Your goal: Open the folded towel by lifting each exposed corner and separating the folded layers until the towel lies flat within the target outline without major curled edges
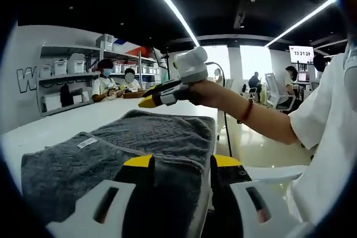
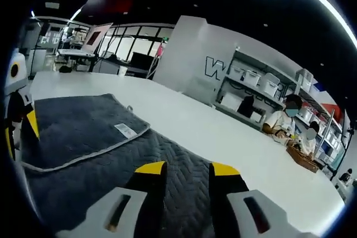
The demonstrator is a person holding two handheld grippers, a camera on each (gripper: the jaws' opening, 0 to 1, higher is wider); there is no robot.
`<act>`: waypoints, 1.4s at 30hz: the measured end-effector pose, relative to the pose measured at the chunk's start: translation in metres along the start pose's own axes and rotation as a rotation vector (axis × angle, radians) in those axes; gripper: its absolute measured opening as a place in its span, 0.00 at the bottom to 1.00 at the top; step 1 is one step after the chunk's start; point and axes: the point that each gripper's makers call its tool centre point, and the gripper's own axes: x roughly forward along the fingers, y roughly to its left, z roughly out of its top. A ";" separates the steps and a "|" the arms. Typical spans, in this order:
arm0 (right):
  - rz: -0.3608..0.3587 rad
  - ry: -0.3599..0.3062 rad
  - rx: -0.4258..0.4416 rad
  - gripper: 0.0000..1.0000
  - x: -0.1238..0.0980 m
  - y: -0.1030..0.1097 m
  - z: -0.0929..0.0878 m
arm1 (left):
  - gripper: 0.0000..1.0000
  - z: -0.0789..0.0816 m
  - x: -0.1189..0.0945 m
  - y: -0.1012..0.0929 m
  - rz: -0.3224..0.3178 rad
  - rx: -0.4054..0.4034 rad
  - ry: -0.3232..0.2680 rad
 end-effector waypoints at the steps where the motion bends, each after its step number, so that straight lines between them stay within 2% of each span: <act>1: 0.008 -0.001 0.009 0.24 0.000 0.002 -0.001 | 0.40 -0.001 0.000 -0.001 0.005 0.000 0.006; 6: 0.019 0.013 -0.001 0.24 0.000 0.008 -0.003 | 0.39 -0.004 0.003 -0.007 -0.010 -0.016 0.012; 8: 0.029 -0.003 0.016 0.24 -0.001 0.010 0.000 | 0.40 -0.008 0.004 -0.006 0.010 0.022 0.035; 13: 0.017 0.001 0.008 0.24 -0.003 0.009 0.001 | 0.41 -0.010 0.006 -0.009 0.014 0.030 0.046; 14: 0.018 0.001 0.009 0.24 -0.003 0.009 0.001 | 0.41 -0.010 0.006 -0.009 0.011 0.027 0.047; 15: 0.022 -0.004 0.014 0.23 -0.003 0.010 0.002 | 0.41 -0.012 0.006 -0.011 -0.004 -0.017 0.050; 19: 0.032 0.002 0.018 0.23 -0.003 0.014 -0.001 | 0.41 -0.015 0.007 -0.010 0.012 0.022 0.071; 23: 0.035 0.001 0.023 0.23 -0.002 0.015 -0.002 | 0.41 -0.021 0.008 -0.007 0.027 0.028 0.096; 26: 0.042 0.001 0.029 0.23 -0.002 0.016 -0.003 | 0.40 -0.026 0.011 -0.006 0.025 0.004 0.112; 32: 0.041 -0.004 0.031 0.23 -0.003 0.017 -0.001 | 0.37 -0.029 0.011 -0.003 0.048 0.020 0.124; 42: 0.045 -0.008 0.019 0.22 -0.002 0.020 0.003 | 0.29 -0.026 0.007 -0.002 0.040 -0.015 0.109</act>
